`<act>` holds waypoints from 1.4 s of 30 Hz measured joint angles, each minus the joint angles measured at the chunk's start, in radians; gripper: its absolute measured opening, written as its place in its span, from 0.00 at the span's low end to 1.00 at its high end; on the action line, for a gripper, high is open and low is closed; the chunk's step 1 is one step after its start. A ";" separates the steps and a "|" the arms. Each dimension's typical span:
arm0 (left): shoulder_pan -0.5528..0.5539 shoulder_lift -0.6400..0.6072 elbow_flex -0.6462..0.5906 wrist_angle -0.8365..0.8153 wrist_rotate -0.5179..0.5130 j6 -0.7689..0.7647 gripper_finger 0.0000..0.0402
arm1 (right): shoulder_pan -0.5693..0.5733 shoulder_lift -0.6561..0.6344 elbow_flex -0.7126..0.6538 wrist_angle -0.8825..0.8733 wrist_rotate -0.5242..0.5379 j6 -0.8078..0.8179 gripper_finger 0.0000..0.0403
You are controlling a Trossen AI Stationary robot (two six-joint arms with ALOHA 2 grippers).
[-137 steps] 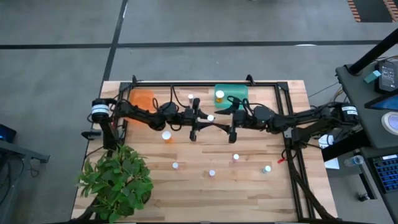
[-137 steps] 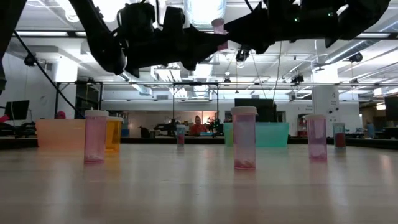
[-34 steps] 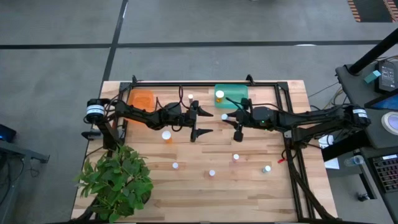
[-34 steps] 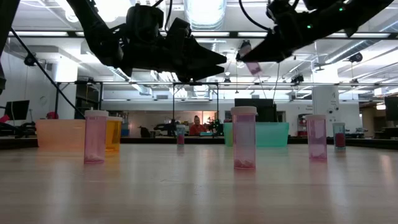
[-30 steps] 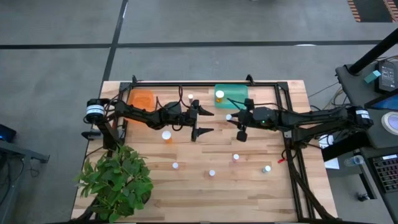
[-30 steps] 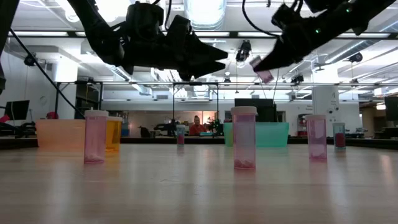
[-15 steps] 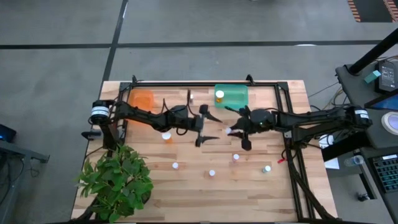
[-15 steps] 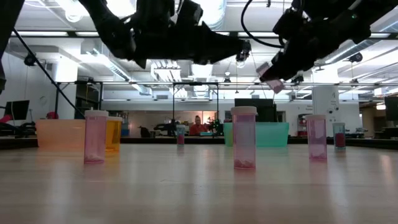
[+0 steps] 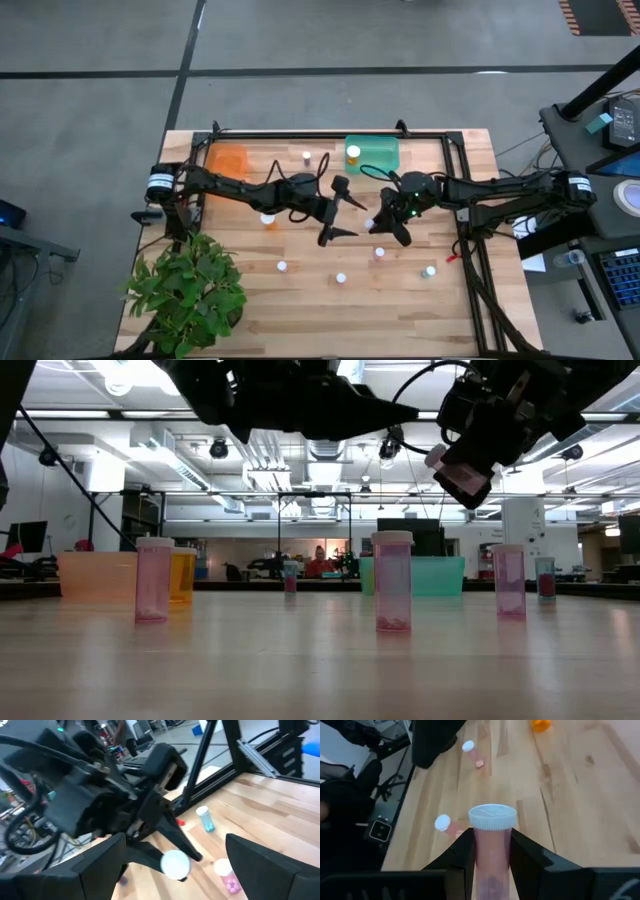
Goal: Pick and place medicine bottles into bin by pill shape (circle, oval)
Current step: Put the pink tablet bottle into the orange bin
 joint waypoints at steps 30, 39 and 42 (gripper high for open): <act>-0.013 0.160 0.123 0.003 0.081 0.135 0.63 | 0.000 0.015 0.012 0.035 -0.117 0.068 0.22; -0.013 0.161 0.122 0.004 0.082 0.136 0.50 | 0.001 0.015 0.013 0.064 -0.160 0.092 0.22; -0.013 0.161 0.122 0.005 0.083 0.136 0.45 | 0.001 0.015 0.013 0.064 -0.161 0.102 0.22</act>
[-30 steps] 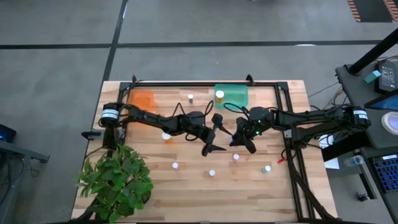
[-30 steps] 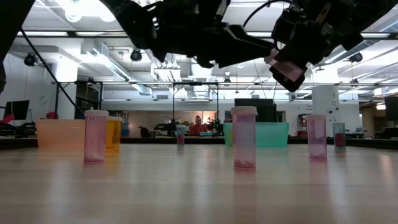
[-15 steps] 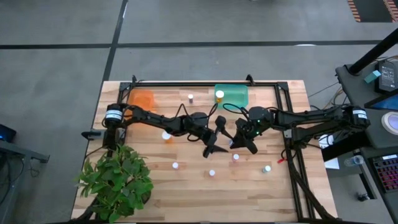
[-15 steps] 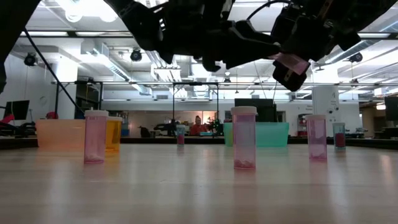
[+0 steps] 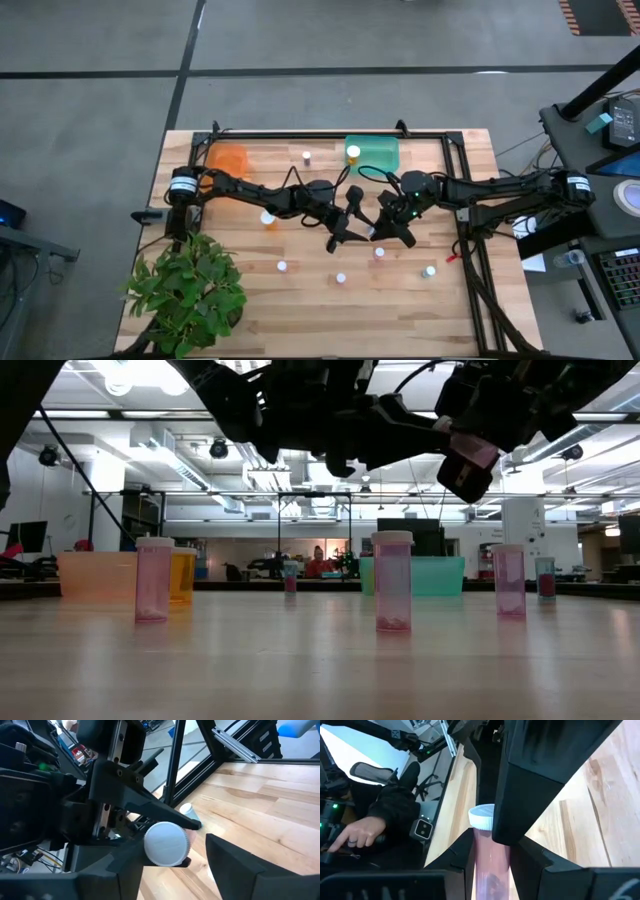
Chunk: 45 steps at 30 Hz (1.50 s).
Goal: Pick and place medicine bottles into bin by pill shape (circle, oval)
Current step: Put the pink tablet bottle into the orange bin
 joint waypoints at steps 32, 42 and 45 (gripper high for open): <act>0.000 0.000 0.000 0.046 0.024 -0.009 0.39 | 0.000 0.000 -0.001 -0.015 0.007 -0.004 0.22; 0.000 0.000 -0.003 0.047 0.029 -0.007 0.40 | 0.000 0.000 -0.002 0.004 0.006 -0.004 0.22; 0.000 0.000 -0.003 0.046 0.030 -0.006 0.37 | 0.000 0.000 -0.002 0.005 0.005 -0.005 0.22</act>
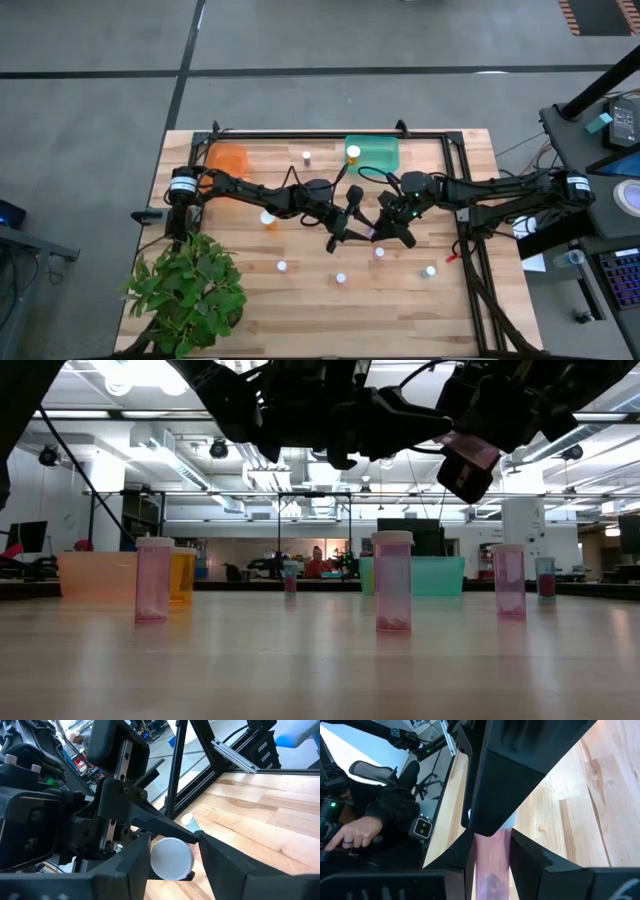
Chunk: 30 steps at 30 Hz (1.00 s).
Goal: Pick and place medicine bottles into bin by pill shape (circle, oval)
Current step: Put the pink tablet bottle into the orange bin
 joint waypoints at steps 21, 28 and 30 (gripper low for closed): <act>0.000 0.000 -0.002 0.004 -0.001 0.006 0.21 | 0.000 0.000 0.000 -0.002 0.015 -0.010 0.22; 0.000 0.000 -0.003 0.000 0.001 0.004 0.21 | 0.000 0.000 0.000 0.000 0.028 -0.036 0.29; -0.001 0.000 -0.003 -0.002 0.002 0.003 0.21 | 0.000 0.000 0.000 -0.001 0.029 -0.037 0.31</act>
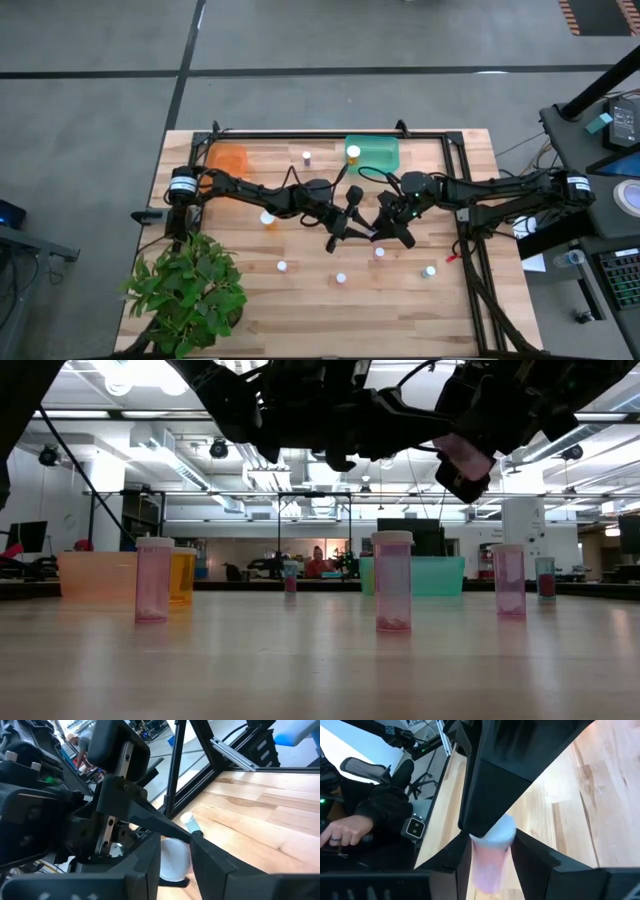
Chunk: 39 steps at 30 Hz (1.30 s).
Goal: Pick and place medicine bottles into bin by pill shape (circle, oval)
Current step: Put the pink tablet bottle into the orange bin
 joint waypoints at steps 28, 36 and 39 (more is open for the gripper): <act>0.002 -0.025 -0.002 -0.049 -0.042 -0.033 0.11 | 0.004 0.000 0.000 0.004 0.065 -0.081 0.22; 0.002 -0.083 -0.025 -0.118 -0.119 -0.028 0.35 | 0.004 0.000 0.000 0.004 0.133 -0.112 0.22; 0.004 -0.131 -0.044 -0.183 -0.177 -0.026 0.40 | 0.004 0.000 0.000 0.000 0.200 -0.137 0.22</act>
